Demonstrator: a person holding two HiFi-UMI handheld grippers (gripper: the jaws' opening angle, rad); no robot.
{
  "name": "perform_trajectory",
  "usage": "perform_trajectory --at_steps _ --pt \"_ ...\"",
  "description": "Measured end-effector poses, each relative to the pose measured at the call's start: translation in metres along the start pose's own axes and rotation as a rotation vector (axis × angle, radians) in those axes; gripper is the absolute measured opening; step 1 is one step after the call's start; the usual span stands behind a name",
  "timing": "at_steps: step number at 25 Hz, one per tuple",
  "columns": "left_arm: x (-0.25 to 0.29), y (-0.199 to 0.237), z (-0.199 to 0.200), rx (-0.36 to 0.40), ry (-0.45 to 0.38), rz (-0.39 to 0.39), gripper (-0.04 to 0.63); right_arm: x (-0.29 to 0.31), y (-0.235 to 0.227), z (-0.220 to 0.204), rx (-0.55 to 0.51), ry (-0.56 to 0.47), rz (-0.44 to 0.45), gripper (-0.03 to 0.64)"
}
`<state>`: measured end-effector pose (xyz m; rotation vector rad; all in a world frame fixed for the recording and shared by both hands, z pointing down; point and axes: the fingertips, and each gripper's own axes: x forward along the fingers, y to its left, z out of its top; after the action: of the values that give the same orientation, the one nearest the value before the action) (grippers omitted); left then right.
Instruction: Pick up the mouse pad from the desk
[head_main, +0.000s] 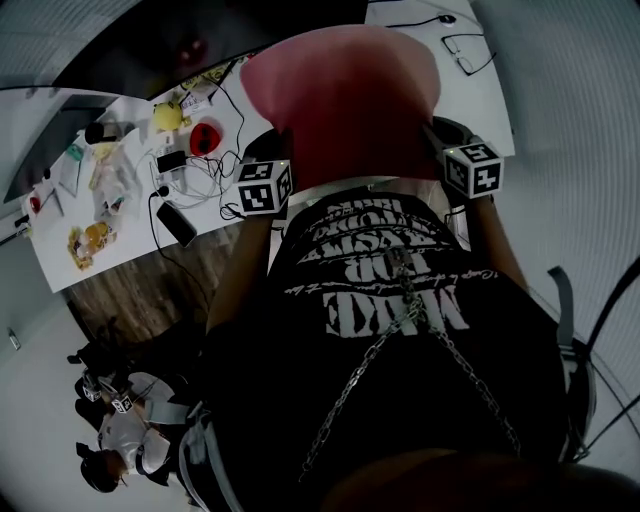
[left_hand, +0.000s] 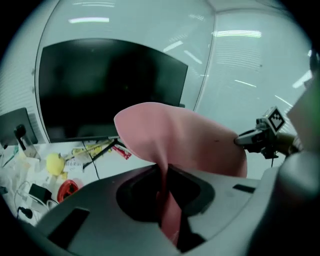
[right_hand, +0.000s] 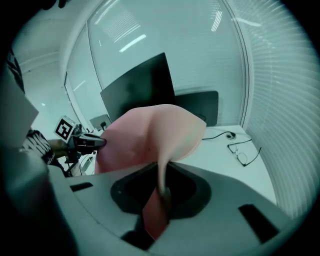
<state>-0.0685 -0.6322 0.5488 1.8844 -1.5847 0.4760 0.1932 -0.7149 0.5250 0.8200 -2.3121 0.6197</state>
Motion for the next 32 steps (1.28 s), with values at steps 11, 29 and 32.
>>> perform_trajectory --at_steps 11,29,32 --pt "-0.12 -0.037 0.142 0.06 -0.241 -0.101 0.049 -0.112 0.05 0.131 -0.11 -0.249 0.014 0.055" --pt "-0.073 -0.024 0.107 -0.04 -0.114 -0.109 0.051 -0.07 0.018 0.1 -0.003 -0.127 0.084 0.057" --pt "-0.028 -0.018 0.067 -0.091 -0.002 -0.112 0.051 -0.029 0.001 0.06 0.028 -0.006 0.086 0.057"
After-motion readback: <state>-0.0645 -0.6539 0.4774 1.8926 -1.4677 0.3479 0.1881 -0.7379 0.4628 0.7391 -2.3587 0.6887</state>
